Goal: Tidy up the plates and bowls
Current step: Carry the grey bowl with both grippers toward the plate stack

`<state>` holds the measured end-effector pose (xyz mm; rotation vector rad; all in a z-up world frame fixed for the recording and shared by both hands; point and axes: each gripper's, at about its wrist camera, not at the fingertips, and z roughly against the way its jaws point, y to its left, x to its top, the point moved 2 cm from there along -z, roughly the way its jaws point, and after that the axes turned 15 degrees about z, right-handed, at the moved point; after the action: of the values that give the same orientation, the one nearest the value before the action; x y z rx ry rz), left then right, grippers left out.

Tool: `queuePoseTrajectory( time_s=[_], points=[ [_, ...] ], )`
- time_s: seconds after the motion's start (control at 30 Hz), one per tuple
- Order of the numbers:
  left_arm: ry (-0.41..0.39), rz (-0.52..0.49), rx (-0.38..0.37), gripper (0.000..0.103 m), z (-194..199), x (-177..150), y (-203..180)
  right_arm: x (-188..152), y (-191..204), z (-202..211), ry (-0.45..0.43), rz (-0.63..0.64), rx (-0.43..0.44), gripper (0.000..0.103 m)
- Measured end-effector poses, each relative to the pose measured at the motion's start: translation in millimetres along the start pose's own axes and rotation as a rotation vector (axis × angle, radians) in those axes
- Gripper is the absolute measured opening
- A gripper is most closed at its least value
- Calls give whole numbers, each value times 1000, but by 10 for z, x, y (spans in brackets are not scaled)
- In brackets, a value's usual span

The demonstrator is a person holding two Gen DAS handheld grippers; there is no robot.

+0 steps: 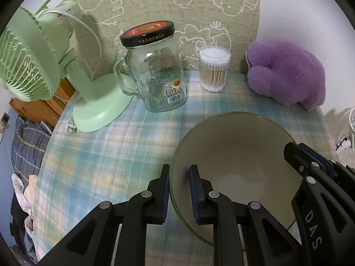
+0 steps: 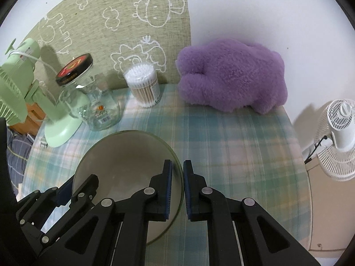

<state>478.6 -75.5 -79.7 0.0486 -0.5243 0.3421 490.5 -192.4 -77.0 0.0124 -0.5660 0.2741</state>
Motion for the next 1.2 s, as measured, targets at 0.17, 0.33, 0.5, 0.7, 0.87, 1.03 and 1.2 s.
queuePoseTrajectory(
  time_s=[0.17,0.33,0.5,0.7,0.87,1.03,1.2],
  points=[
    [-10,-5,-16,14,182,-111,65,-94,47,194,-10,-2,-13,14],
    [-20,-15,-25,14,354,-222,132,-200,110,402,-16,-8,-20,14],
    [-28,-22,-41,14,555,-353,190,-316,158,642,-18,-13,-32,14],
    [-17,-35,-79,14,751,-457,281,-404,256,939,-33,-11,-65,13],
    [-42,-53,-118,14,1007,-508,386,-486,372,1217,-46,-22,-105,14],
    [-78,-63,-141,14,1253,-586,552,-570,548,1504,-70,-20,-136,14],
    [-101,-71,-155,14,1483,-685,783,-680,756,1763,-82,-26,-149,14]
  ],
)
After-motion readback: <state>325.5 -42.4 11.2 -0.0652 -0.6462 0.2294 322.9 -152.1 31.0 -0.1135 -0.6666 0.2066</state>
